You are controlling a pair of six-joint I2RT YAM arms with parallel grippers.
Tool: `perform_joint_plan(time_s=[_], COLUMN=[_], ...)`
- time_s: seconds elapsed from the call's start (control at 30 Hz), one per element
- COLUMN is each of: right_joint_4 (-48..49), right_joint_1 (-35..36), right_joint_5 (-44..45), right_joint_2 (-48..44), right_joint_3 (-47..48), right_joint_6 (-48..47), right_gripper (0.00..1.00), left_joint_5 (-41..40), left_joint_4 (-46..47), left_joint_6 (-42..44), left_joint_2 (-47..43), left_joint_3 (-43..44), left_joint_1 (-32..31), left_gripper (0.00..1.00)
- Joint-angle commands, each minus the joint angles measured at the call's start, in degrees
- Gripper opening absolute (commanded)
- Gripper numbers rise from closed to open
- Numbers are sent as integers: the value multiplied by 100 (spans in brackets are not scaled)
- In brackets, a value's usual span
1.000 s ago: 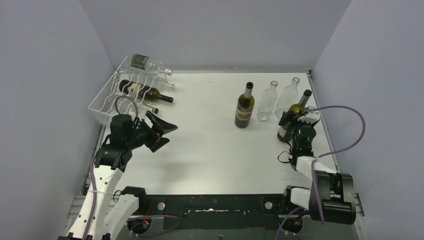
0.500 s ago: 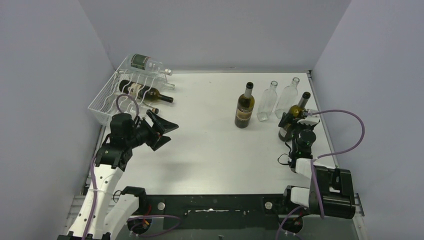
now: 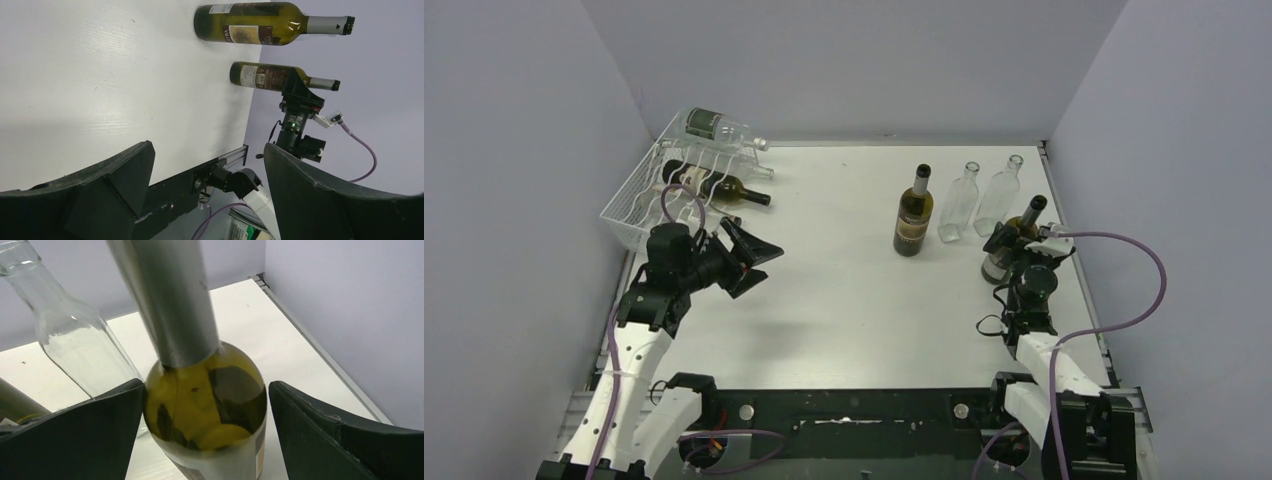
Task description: Take the wine bottle off the wine rack
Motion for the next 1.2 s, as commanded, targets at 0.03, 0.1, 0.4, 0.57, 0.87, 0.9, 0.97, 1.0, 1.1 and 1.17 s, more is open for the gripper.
perform_joint_plan(time_s=[0.03,0.1,0.4,0.57,0.87,0.9,0.97,1.0,1.1,1.17], right_joint_4=[-1418,-2046,-4189,-5123,-5612,-5475,-5243,-5222,-5224,-5144], right_joint_1=[113,130,172,187,188,184,185,184,183,189], right_joint_5=[610,772,308,57,-1916,-2198,-2463,-2499,-2975,-3422], right_joint_2=[-802,-1090,-2626,-3187,-3479,-3592,-3811,-3893,-3944,-3860], right_joint_3=[182,257,437,672,1228,1181,1050,1034,1078,1048], right_joint_6=[557,798,1188,1361,1092,1134,1404,1532,1511,1364], right_gripper=[98,98,98,98,98,98,98,98,98,98], left_joint_5=[47,-39,-270,-457,-2360,-2533,-2747,-2814,-3026,-3266], left_joint_4=[307,250,188,116,-822,-811,-645,-538,-246,-132], left_joint_6=[299,387,604,832,1984,2035,2071,2056,1995,2029], left_joint_2=[37,65,245,363,884,919,983,1015,1240,1515], left_joint_3=[166,225,315,377,1281,1309,1272,1237,1268,1366], left_joint_1=[26,25,25,25,25,30,19,17,-13,-87], left_gripper=[81,81,81,81,81,81,81,81,81,80])
